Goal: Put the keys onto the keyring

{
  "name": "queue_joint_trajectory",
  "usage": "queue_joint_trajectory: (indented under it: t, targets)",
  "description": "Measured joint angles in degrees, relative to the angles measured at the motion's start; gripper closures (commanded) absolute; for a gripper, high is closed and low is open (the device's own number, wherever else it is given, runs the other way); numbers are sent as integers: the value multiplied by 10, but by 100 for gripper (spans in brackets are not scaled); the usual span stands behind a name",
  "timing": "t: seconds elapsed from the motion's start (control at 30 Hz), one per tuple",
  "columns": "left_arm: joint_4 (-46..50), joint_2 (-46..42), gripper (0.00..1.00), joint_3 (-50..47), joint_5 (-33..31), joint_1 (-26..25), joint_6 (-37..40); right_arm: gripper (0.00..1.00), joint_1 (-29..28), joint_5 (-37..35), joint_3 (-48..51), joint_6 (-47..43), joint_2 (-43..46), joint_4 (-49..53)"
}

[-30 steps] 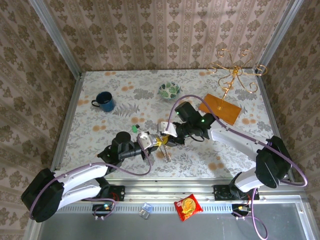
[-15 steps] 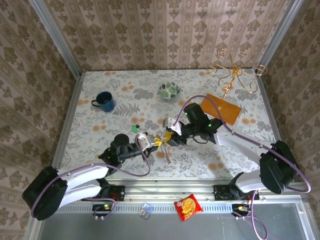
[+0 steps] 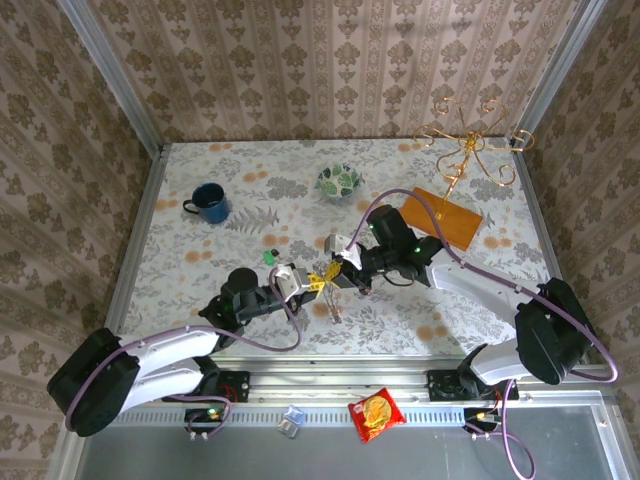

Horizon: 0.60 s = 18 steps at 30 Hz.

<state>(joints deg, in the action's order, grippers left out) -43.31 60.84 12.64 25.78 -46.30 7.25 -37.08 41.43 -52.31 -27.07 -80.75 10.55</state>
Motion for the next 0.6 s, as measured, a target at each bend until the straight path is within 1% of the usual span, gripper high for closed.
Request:
queue_joint_trajectory:
  t: [0.07,0.1,0.2,0.37,0.6]
  targets:
    - [-1,0,98,-1,0,0,-2,100,0,1,0,-3,0,3]
    - [-1,0,93,-1,0,0,-2,100,0,1,0,-6,0,4]
    - [2,0,87,-1,-1,0,-2,100,0,2,-6,-17,0,20]
    - [43,-9,86,9,-3,0,5,100,-6,-13,-38,-53,-3,80]
    - [112,-25,85,39,-3,0,26,100,-30,-66,-97,-113,-25,162]
